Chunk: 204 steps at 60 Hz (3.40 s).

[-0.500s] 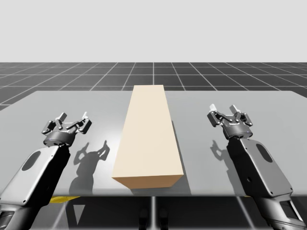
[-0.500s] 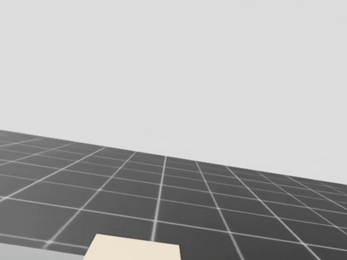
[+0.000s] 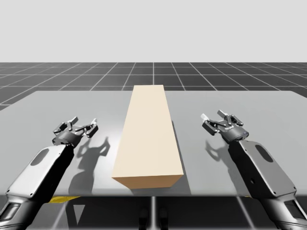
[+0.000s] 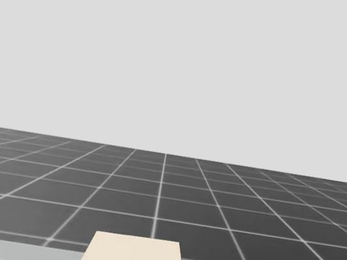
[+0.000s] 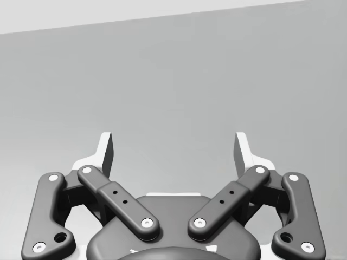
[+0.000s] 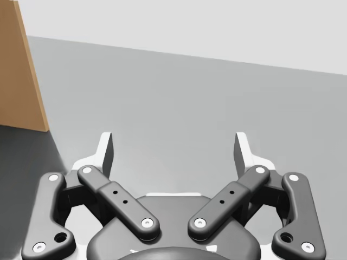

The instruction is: Retrieve the object from inside the box.

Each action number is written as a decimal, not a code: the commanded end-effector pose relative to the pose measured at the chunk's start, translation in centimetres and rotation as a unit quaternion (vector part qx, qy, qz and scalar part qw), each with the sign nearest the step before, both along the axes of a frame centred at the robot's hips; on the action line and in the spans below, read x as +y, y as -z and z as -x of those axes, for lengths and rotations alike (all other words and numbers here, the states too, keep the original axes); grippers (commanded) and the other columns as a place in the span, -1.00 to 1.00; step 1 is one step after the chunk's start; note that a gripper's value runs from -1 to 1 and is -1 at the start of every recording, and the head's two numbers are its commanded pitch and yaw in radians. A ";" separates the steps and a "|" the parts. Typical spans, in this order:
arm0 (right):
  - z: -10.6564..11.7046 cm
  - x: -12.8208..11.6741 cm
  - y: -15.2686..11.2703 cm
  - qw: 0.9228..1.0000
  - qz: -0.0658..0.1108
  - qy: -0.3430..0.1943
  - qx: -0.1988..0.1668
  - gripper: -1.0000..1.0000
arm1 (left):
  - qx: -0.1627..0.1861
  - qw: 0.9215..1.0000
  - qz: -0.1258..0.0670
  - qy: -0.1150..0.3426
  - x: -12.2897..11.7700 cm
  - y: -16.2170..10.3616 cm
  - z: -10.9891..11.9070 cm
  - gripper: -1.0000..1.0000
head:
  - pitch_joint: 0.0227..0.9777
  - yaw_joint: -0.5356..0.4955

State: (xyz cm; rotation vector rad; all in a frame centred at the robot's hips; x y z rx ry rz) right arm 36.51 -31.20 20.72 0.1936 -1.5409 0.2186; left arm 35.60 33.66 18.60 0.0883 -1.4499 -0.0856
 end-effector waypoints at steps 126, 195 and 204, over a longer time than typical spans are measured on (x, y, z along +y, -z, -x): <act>-1.8 20.6 9.3 0.928 0.070 -0.356 0.087 1.00 | -0.004 0.924 -0.161 0.347 -9.5 4.0 5.0 -1.00 | -0.80 -0.06; -0.3 -0.4 -8.7 0.991 0.041 -0.068 -0.108 1.00 | -0.019 0.935 -0.141 0.324 -8.5 3.3 4.6 -1.00 | -0.89 -0.06; -1.5 0.8 -13.3 0.986 0.029 -0.055 -0.155 1.00 | -0.020 0.936 -0.141 0.321 -8.4 3.3 4.5 -1.00 | -0.89 -0.06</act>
